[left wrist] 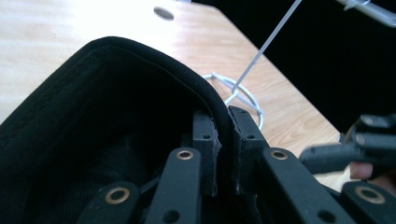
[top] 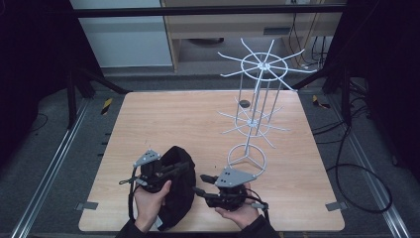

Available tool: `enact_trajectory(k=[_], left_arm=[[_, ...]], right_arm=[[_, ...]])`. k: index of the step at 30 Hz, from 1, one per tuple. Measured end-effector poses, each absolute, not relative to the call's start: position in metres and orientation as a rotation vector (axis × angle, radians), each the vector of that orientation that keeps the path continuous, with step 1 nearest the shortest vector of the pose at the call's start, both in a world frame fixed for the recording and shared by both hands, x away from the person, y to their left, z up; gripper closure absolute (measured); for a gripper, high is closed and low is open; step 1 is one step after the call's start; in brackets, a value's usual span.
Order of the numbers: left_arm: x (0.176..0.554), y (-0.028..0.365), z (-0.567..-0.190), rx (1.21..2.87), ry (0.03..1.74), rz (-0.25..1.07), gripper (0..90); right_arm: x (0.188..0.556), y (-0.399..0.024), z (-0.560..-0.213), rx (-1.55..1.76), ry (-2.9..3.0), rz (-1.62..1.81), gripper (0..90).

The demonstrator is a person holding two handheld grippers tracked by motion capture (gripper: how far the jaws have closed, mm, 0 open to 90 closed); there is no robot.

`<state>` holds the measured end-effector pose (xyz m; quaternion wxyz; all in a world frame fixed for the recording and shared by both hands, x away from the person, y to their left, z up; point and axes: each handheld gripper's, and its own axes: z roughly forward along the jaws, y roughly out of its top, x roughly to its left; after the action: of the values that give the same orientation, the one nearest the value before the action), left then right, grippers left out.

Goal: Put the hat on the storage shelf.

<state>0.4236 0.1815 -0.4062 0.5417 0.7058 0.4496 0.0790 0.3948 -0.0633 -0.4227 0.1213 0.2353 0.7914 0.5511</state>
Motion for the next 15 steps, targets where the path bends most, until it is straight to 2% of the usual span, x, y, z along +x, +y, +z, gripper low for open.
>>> enact_trajectory(k=[5,15], left_arm=[[0.415,0.180,-0.390,1.673,0.973,0.223,82.7],[0.414,0.176,-0.371,1.640,0.875,0.237,83.3]], right_arm=[[0.401,-0.075,-0.423,0.752,2.281,1.609,53.5],[0.404,-0.062,-0.433,0.764,2.326,1.610,49.5]])
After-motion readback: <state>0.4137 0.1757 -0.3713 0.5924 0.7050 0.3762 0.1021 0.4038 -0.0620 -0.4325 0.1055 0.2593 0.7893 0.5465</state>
